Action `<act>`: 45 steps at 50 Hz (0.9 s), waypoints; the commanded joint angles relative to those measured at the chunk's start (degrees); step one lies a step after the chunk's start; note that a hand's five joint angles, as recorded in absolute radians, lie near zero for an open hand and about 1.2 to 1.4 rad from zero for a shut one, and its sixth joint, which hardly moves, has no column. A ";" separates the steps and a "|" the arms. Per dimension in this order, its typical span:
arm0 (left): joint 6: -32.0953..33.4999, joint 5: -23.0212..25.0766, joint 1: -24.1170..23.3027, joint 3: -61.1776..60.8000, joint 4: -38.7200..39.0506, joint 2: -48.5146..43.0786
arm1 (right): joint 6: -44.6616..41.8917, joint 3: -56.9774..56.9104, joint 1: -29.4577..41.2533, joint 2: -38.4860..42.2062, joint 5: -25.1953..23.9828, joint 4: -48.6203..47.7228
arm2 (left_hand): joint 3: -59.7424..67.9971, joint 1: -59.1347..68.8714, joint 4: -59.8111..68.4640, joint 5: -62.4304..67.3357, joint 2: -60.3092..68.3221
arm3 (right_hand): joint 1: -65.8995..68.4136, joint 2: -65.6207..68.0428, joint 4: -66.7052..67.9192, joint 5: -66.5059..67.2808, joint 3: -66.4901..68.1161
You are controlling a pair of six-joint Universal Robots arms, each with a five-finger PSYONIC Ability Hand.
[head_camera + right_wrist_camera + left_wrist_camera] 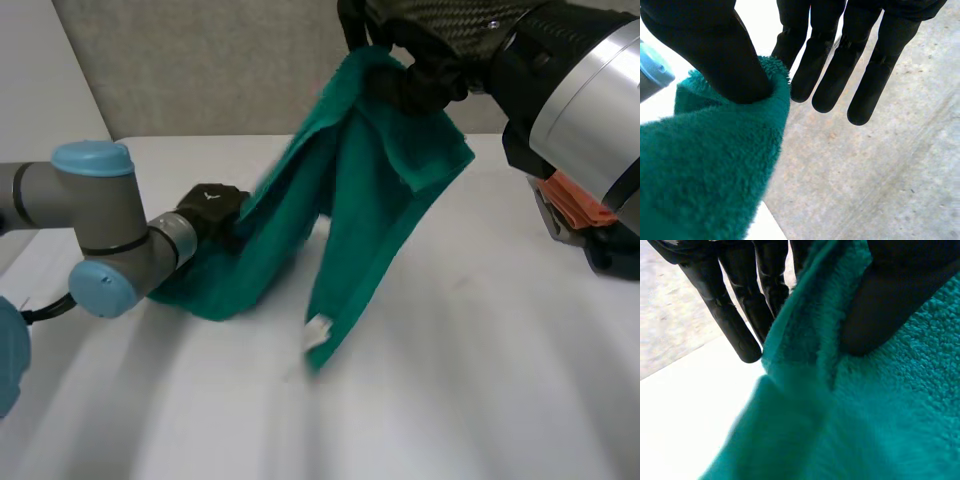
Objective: Fold the laundry.
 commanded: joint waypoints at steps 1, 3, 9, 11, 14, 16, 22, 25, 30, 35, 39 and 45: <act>0.60 -13.80 1.44 7.22 0.13 1.75 | -0.17 -1.09 -2.77 7.25 3.78 -2.56 | 14.35 12.42 13.65 14.86 13.83 | 14.91 12.43 11.65 12.91 12.13; 0.51 -13.20 1.53 9.24 1.09 2.45 | -0.61 -2.67 -2.77 10.15 5.53 -3.79 | 14.35 12.42 13.65 14.86 13.83 | 14.91 12.43 11.65 12.91 12.13; 0.07 -7.40 2.41 17.06 8.73 7.20 | -4.12 -14.17 -2.77 23.15 17.21 -15.90 | 14.35 12.42 13.65 14.86 13.83 | 14.91 12.43 11.65 12.91 12.13; -0.10 -7.22 2.41 19.00 12.06 8.60 | -5.44 -17.42 -2.68 25.79 20.03 -20.99 | 14.35 12.42 13.65 14.86 13.83 | 14.91 12.43 11.65 12.91 12.13; -1.07 -9.67 2.67 21.64 19.88 10.89 | -7.11 -22.26 -2.68 28.61 24.25 -31.98 | 14.35 12.42 13.65 14.86 13.83 | 14.91 12.43 11.65 12.91 12.13; -1.95 -11.95 2.76 22.61 24.27 12.47 | -7.03 -23.50 -2.77 29.75 24.79 -38.64 | 14.35 12.42 13.65 14.86 13.83 | 14.91 12.43 11.65 12.91 12.13; -3.88 -12.49 3.12 18.58 23.17 14.32 | -5.54 -21.93 -2.42 31.78 20.40 -43.09 | 14.35 12.42 13.65 14.86 13.83 | 14.91 12.43 11.65 12.91 12.13; -3.97 -13.10 3.38 12.08 20.44 15.11 | -5.53 -19.03 -1.98 32.40 18.20 -40.02 | 14.35 12.42 13.65 14.86 13.83 | 14.91 12.43 11.65 12.91 12.13; -3.97 -13.72 4.61 -0.22 19.29 15.82 | -5.62 -12.62 -2.68 33.27 18.20 -35.97 | 14.35 12.42 13.65 14.86 13.83 | 14.91 12.43 11.65 12.91 12.13; -2.40 -11.62 4.52 -13.04 19.55 14.59 | -6.06 -4.37 -3.65 35.90 17.76 -31.05 | 4.17 2.23 3.46 4.67 3.65 | 14.91 12.43 11.65 12.91 12.13; -0.03 -8.11 4.17 -18.24 19.20 11.35 | -7.02 -0.23 -3.82 40.55 17.14 -28.50 | -7.95 -9.89 -8.66 -7.44 -8.47 | 14.91 12.43 11.65 12.91 12.13; 4.81 -7.04 3.47 -18.09 14.99 7.12 | -8.96 0.14 -4.26 48.21 17.84 -27.97 | -20.94 -22.88 -21.65 -20.44 -21.47 | 14.91 12.43 11.65 12.91 12.13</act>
